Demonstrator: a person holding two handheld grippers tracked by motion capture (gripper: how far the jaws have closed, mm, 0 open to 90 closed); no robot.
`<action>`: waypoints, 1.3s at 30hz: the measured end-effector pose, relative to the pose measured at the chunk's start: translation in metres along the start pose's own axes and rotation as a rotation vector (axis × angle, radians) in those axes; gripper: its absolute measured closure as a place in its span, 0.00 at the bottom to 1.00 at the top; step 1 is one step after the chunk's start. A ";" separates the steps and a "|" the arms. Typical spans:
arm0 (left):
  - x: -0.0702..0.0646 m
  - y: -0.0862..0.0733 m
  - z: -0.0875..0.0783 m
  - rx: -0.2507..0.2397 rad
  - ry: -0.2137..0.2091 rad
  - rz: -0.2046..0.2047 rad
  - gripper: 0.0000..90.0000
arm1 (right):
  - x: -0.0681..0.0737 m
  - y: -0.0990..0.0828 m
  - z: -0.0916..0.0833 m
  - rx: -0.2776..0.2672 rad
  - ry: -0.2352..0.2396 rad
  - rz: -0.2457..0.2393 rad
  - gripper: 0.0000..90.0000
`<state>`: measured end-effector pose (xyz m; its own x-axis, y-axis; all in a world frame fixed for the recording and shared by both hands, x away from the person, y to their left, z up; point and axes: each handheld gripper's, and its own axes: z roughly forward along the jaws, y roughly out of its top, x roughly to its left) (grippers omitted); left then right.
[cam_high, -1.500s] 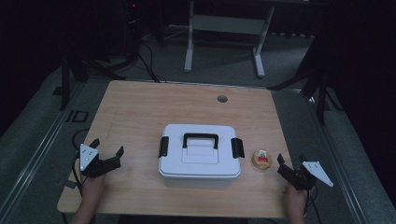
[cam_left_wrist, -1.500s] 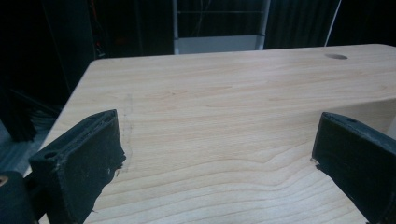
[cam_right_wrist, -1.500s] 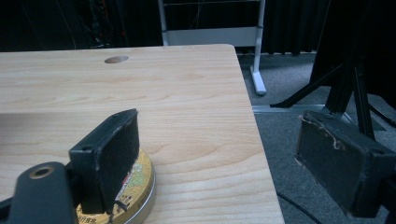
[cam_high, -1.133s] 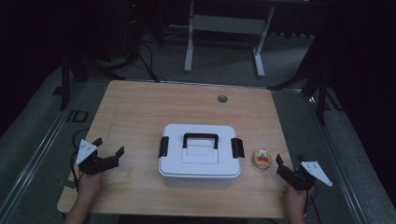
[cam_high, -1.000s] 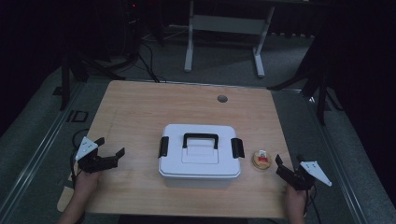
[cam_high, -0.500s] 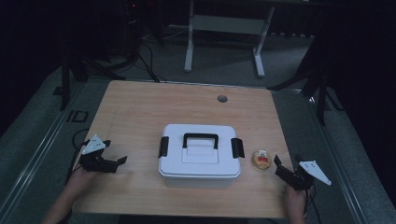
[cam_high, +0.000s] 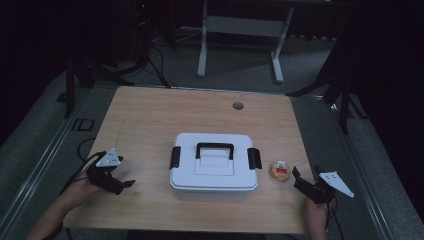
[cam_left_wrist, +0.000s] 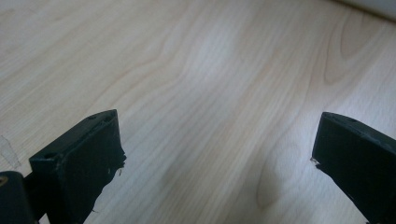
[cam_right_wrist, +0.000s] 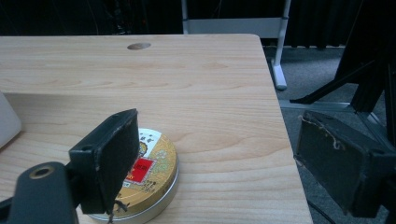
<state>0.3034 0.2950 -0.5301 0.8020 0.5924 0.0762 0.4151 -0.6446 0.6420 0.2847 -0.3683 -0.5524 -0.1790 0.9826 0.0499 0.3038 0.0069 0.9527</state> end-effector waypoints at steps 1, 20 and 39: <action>0.000 0.001 -0.001 0.011 -0.004 0.014 0.01 | 0.000 0.000 0.000 0.000 0.001 0.004 0.15; 0.002 0.021 -0.008 0.371 -0.118 0.208 0.01 | 0.000 0.000 0.000 0.001 0.001 0.002 0.15; 0.007 0.059 -0.021 0.575 -0.155 0.086 0.03 | 0.000 0.000 -0.001 0.003 -0.002 -0.001 0.15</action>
<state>0.3240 0.2716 -0.4756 0.8786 0.4767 -0.0301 0.4766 -0.8709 0.1195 0.2842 -0.3687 -0.5523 -0.1778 0.9829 0.0482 0.3062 0.0087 0.9519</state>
